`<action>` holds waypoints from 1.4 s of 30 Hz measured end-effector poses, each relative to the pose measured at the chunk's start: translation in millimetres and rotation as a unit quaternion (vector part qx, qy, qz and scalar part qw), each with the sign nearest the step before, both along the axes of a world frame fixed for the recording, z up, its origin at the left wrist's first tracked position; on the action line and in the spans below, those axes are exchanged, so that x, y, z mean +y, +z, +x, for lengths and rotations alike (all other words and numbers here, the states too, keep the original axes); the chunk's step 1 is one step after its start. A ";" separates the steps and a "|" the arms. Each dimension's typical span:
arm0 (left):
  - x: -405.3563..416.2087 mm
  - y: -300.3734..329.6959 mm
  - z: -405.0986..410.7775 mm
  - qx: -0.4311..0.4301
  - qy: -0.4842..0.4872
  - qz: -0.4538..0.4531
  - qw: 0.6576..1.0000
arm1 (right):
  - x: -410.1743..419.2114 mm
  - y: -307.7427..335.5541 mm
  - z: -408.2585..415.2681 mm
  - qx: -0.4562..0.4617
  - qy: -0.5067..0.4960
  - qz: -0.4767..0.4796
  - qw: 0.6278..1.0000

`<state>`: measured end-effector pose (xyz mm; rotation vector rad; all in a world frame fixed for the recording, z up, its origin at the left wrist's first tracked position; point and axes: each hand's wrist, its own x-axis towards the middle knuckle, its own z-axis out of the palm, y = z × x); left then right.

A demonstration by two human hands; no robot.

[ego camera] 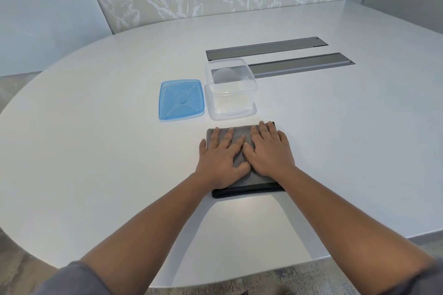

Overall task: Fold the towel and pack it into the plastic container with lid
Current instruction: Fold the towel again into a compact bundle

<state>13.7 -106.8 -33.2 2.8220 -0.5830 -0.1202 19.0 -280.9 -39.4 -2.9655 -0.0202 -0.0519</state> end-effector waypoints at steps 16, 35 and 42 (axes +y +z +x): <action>68.7 -9.1 2.9 0.004 0.086 0.004 0.996 | 41.0 6.9 12.4 -0.001 0.038 0.001 0.999; 57.3 43.6 -3.7 0.212 0.292 -0.368 0.857 | 95.8 15.6 -1.3 0.036 -0.024 0.648 0.760; 53.6 49.2 -7.7 0.196 0.301 -0.434 0.826 | 94.7 19.9 4.1 0.058 -0.027 0.671 0.739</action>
